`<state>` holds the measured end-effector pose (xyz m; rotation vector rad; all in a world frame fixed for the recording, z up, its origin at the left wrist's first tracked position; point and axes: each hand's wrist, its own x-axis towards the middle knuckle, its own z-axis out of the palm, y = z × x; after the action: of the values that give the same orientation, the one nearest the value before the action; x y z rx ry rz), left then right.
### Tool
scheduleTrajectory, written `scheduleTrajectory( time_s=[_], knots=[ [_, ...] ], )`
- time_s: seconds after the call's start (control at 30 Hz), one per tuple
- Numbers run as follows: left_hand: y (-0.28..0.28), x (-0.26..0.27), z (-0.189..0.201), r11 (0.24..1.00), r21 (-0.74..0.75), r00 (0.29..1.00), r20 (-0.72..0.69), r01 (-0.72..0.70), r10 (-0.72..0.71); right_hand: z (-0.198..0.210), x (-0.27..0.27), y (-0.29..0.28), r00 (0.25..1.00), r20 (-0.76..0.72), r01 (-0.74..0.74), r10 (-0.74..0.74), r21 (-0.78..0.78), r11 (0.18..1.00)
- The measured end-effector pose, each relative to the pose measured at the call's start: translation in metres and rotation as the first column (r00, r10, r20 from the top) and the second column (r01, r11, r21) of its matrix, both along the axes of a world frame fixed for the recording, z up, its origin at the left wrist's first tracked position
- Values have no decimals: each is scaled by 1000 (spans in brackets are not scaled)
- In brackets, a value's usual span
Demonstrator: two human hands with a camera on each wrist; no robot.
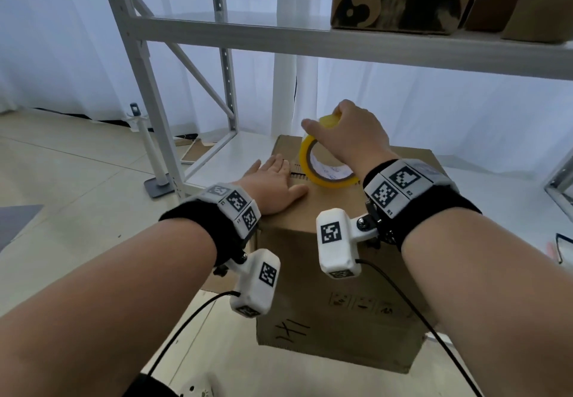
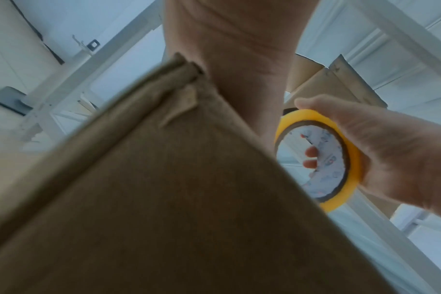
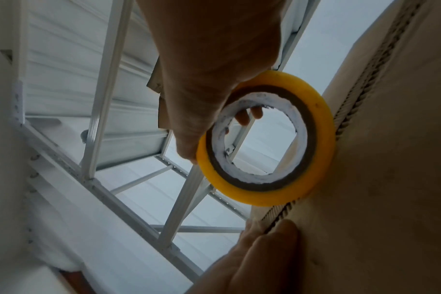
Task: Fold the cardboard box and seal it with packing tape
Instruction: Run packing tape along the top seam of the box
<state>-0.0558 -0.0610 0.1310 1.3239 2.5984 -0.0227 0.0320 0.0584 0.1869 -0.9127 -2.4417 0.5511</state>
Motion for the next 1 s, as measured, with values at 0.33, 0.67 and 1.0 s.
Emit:
scheduleTrajectory(
  time_s=[0.33, 0.67, 1.0],
  knots=[
    [-5, -6, 2, 998, -4, 998, -9, 57, -57, 11, 27, 18, 996, 86, 15, -25, 122, 992],
    [12, 9, 4, 989, -76, 987, -88, 125, -131, -24, 44, 24, 963, -266, -33, -36, -248, 968],
    [-21, -19, 12, 988, 16, 977, -149, 154, -150, -23, 31, 29, 942, -310, 47, -129, -261, 964]
  ],
)
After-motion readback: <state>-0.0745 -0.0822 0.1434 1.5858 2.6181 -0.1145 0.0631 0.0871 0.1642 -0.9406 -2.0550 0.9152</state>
